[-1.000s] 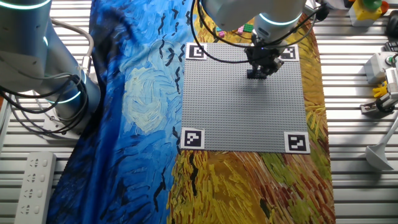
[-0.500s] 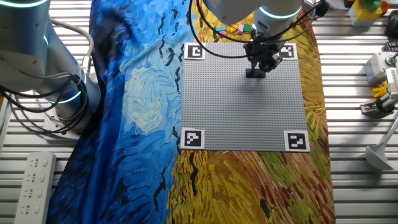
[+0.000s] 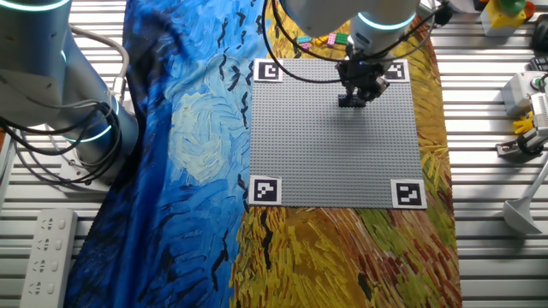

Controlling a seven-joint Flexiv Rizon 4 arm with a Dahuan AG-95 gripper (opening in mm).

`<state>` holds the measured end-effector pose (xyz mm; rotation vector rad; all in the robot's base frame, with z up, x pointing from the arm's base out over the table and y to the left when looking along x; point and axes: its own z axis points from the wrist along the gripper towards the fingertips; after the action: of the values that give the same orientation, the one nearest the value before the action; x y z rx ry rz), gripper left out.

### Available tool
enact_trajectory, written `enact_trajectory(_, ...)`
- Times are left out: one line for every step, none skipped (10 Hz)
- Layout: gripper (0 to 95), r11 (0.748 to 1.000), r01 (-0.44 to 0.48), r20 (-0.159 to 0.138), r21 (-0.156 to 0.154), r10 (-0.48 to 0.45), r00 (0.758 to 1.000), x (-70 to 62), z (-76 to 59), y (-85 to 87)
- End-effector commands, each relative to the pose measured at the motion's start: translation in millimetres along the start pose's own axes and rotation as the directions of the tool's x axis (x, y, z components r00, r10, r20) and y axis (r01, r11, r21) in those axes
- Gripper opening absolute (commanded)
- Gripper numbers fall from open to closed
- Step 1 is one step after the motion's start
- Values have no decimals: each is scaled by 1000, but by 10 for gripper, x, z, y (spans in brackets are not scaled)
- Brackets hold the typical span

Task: Stack small Lego blocks one on top of the other

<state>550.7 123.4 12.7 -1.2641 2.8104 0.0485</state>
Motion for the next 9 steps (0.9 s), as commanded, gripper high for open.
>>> enact_trajectory(190, 1000, 0, 1, 1, 0, 1000, 7, 42, -2)
enact_trajectory(190, 1000, -2, 3, -1, 2, 1000, 6, 40, -1)
enact_trajectory(190, 1000, -8, -4, -2, 8, 1000, 3, 4, 15)
enact_trajectory(190, 1000, -13, -6, -3, 13, 1000, 0, -24, 28)
enact_trajectory(190, 1000, -20, -7, -5, 20, 1000, -6, -77, 53)
enact_trajectory(190, 1000, -28, -6, -6, 28, 1000, -7, -87, 58)
enact_trajectory(190, 999, -36, -8, -4, 36, 999, -7, -84, 57)
enact_trajectory(190, 999, -41, -10, -2, 41, 999, -8, -76, 54)
enact_trajectory(190, 999, -43, -9, -2, 43, 999, -8, -68, 50)
